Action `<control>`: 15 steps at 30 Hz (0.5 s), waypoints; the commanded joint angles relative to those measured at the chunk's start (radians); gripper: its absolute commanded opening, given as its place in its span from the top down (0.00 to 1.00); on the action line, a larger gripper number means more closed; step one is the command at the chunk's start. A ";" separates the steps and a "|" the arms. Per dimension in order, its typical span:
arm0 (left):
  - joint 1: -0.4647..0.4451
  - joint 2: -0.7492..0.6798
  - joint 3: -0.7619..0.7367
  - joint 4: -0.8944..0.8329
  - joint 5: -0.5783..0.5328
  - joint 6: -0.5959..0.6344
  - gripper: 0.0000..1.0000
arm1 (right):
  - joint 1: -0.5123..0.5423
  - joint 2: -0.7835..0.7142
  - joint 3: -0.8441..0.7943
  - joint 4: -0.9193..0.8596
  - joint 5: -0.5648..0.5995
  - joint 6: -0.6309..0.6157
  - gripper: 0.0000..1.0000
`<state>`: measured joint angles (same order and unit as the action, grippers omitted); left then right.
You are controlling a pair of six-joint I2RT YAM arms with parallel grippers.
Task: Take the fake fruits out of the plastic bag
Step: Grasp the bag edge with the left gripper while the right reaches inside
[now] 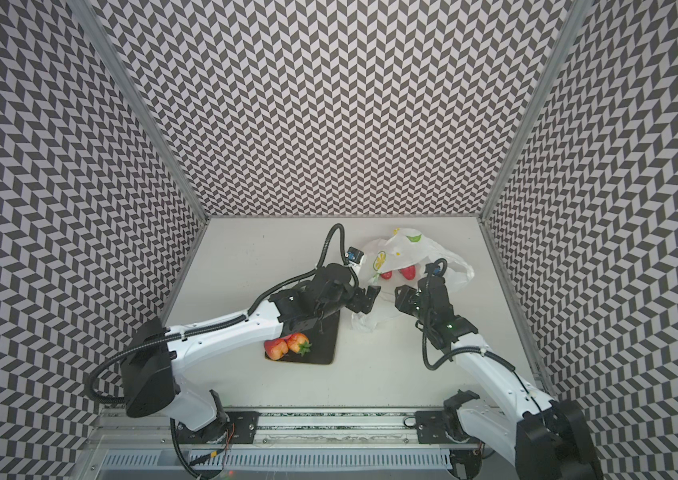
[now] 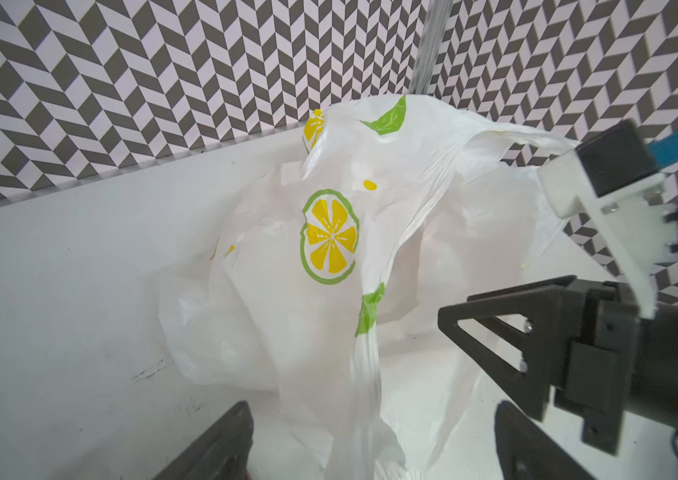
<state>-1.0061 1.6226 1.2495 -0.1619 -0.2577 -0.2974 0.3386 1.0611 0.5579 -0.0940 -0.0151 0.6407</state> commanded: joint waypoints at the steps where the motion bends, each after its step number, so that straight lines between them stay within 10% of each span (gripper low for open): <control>1: 0.011 0.067 0.067 -0.061 -0.041 0.057 0.10 | -0.009 0.034 -0.017 0.119 -0.046 0.024 0.48; 8: 0.060 0.204 0.167 -0.061 0.000 0.063 0.24 | -0.028 0.151 0.007 0.193 -0.093 0.039 0.49; 15: 0.093 0.259 0.211 0.001 0.025 0.092 0.75 | -0.049 0.247 0.016 0.244 -0.128 0.054 0.49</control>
<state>-0.9176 1.8763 1.4136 -0.1982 -0.2428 -0.2367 0.3038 1.2915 0.5625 0.0608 -0.1200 0.6678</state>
